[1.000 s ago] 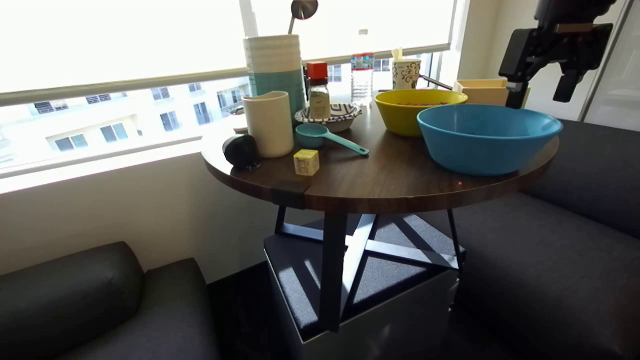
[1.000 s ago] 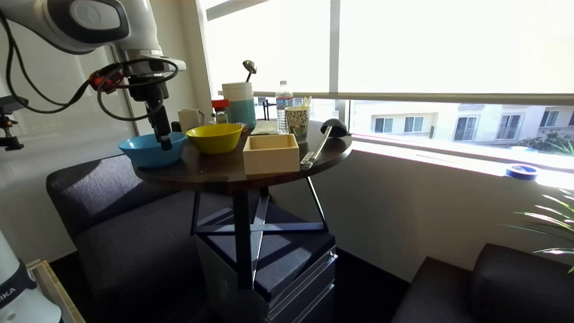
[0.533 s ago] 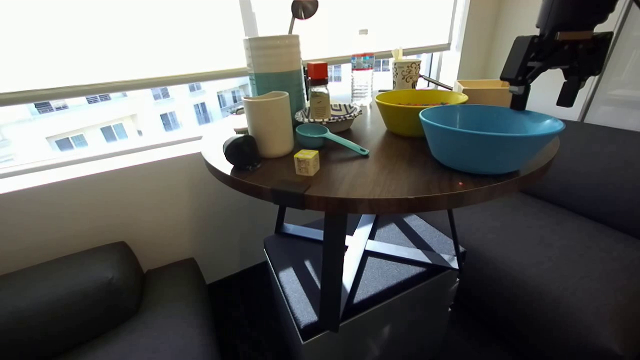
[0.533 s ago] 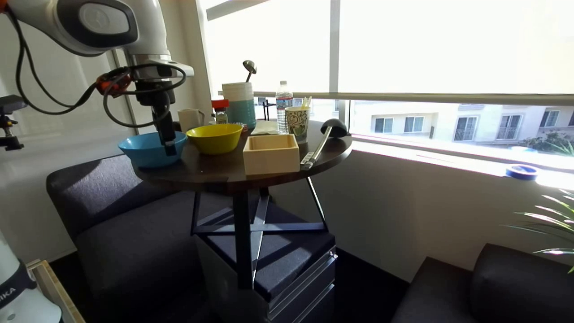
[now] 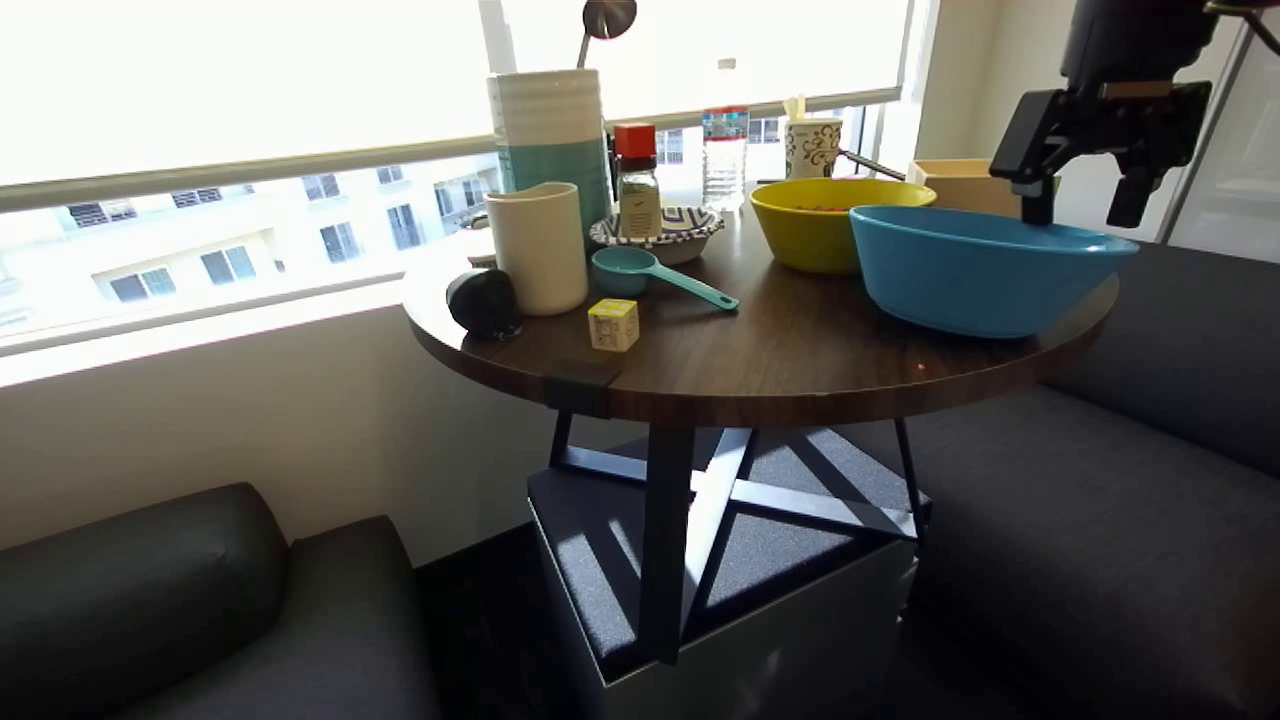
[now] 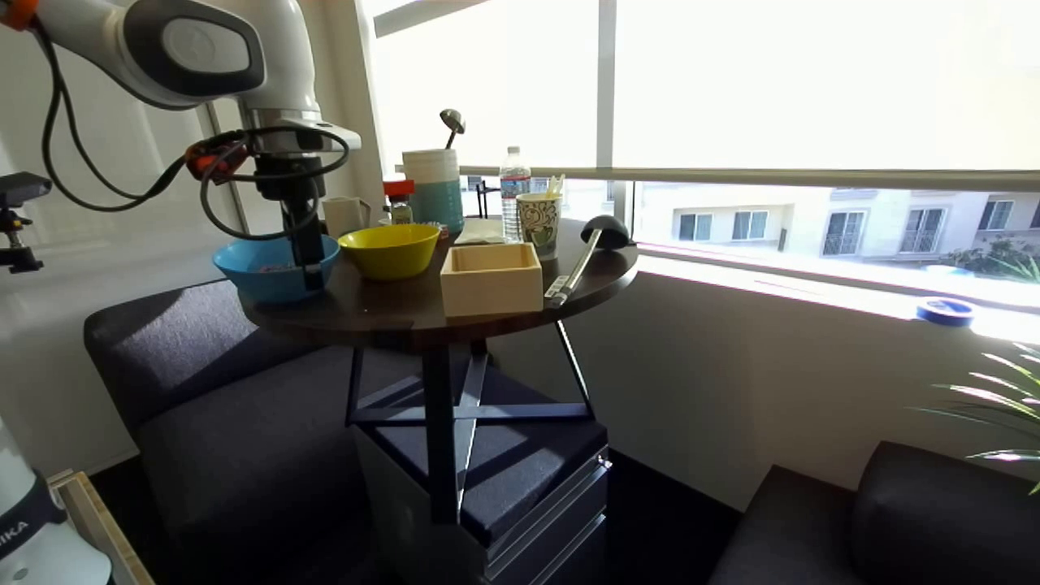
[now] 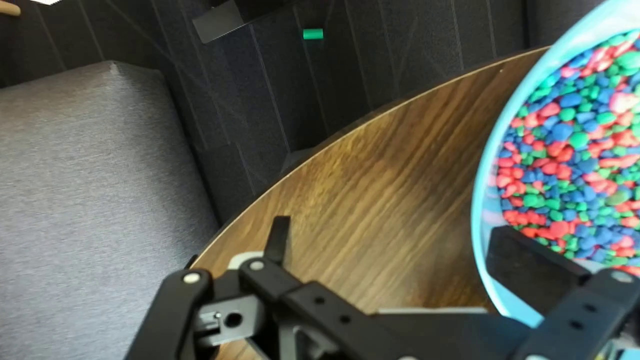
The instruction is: Switch the positions of the blue bowl and yellow bowl
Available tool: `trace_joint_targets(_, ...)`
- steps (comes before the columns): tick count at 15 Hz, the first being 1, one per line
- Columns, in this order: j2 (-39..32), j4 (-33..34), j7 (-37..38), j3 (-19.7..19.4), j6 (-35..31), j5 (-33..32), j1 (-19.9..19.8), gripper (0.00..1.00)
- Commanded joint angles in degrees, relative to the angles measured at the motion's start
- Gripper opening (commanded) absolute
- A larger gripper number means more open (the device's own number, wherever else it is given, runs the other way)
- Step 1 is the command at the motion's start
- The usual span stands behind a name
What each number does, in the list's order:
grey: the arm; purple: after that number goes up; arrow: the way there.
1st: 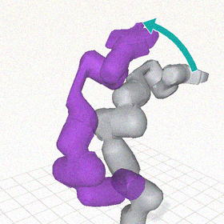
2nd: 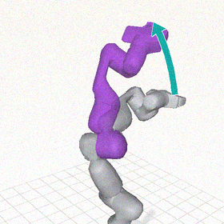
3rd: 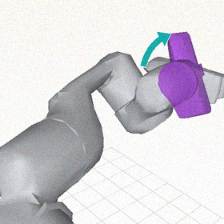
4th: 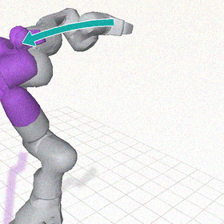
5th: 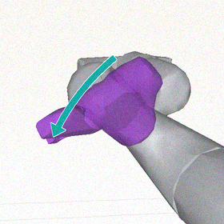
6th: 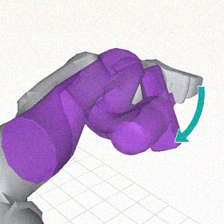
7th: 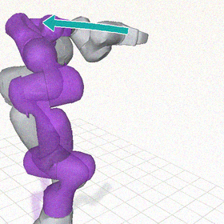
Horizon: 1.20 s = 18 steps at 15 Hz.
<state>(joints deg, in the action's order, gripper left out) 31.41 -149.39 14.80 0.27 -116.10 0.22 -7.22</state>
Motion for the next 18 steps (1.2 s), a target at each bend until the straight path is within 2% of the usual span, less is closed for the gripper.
trace_joint_targets(1,-1.6,1.9,-1.8,0.5,0.8,-0.7,1.3,1.00)
trace_joint_targets(7,-1.7,2.5,-4.4,0.2,1.5,0.3,3.1,1.00)
trace_joint_targets(11,-3.8,3.1,-2.9,-0.5,3.2,-0.7,1.5,1.00)
trace_joint_targets(18,-4.1,4.4,4.4,-0.9,2.7,-2.4,-3.2,1.00)
